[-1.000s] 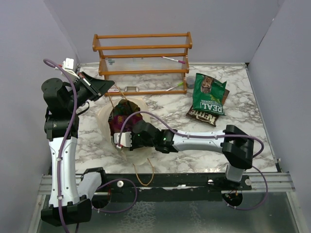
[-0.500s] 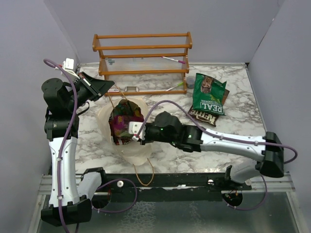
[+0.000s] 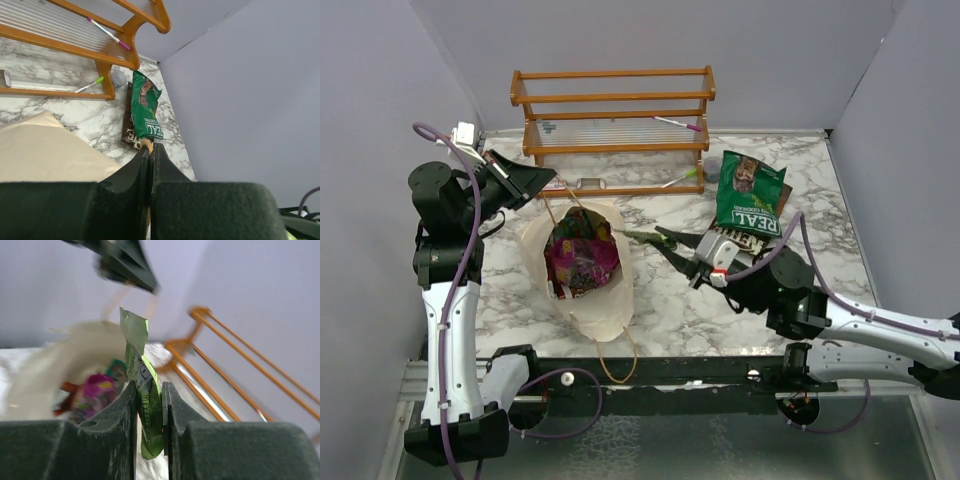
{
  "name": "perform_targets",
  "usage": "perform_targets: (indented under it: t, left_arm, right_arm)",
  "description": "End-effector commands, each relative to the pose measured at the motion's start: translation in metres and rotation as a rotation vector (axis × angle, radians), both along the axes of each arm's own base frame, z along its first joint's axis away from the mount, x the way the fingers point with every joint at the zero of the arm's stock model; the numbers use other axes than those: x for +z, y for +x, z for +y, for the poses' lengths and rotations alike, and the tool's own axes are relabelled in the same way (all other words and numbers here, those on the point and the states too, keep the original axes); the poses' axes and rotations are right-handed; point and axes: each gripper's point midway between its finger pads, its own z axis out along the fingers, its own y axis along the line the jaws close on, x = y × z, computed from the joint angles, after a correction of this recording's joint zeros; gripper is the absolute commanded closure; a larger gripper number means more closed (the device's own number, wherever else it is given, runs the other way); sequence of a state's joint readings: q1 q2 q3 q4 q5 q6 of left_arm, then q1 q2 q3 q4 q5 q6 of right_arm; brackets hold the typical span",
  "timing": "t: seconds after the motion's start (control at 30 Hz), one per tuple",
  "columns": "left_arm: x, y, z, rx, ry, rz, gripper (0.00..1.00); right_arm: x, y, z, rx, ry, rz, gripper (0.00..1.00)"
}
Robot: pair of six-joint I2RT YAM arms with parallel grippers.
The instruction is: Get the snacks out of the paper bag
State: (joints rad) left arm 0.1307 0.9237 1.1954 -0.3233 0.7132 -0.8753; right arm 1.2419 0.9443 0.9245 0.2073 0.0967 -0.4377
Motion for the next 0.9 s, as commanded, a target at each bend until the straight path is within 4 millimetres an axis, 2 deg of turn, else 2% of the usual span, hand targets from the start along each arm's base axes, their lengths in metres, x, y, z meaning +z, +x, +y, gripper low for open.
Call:
perform_targets:
  t: [0.0, 0.1, 0.13, 0.23, 0.27, 0.33, 0.43, 0.47, 0.57, 0.7, 0.87]
  left_arm:
    - [0.003, 0.0, 0.002, 0.014, 0.019, -0.032, 1.0]
    - [0.004, 0.001, 0.003, 0.016, 0.028, -0.032, 1.0]
    - [0.004, 0.001, 0.003, 0.015, 0.03, -0.032, 1.0]
    - [0.002, 0.001, 0.003, 0.016, 0.022, -0.03, 1.0]
    - [0.001, 0.001, 0.003, 0.015, 0.02, -0.027, 1.0]
    - [0.002, 0.001, 0.002, 0.008, 0.023, -0.024, 1.0]
    - [0.003, 0.001, 0.003, 0.015, 0.03, -0.027, 1.0]
    - [0.001, 0.002, 0.003, 0.018, 0.027, -0.024, 1.0]
    - [0.0, 0.002, 0.002, 0.01, 0.018, -0.021, 1.0]
    - [0.0, 0.001, 0.001, 0.004, 0.024, -0.017, 1.0]
    - [0.003, -0.001, 0.002, 0.007, 0.029, -0.026, 1.0]
  right_arm:
    - [-0.012, 0.07, -0.075, -0.547, 0.241, 0.098, 0.98]
    - [-0.048, 0.104, -0.123, -0.804, 0.304, 0.156, 0.98]
    - [-0.068, 0.118, -0.135, -0.855, 0.308, 0.21, 0.98]
    - [-0.146, 0.153, -0.151, -0.875, 0.274, 0.49, 0.98]
    - [-0.171, 0.156, -0.15, -0.852, 0.253, 0.591, 0.98]
    - [-0.214, 0.148, -0.132, -0.761, 0.216, 0.778, 0.98]
    - [-0.257, 0.127, -0.105, -0.622, 0.21, 0.969, 0.98]
    - [-0.269, 0.122, -0.102, -0.604, 0.239, 1.027, 0.98]
    - [-0.271, 0.12, -0.098, -0.58, 0.29, 1.073, 0.98]
    - [-0.241, 0.132, -0.091, -0.5, 0.336, 1.048, 0.98]
    - [-0.2, 0.174, -0.123, -0.49, 0.45, 1.035, 0.98]
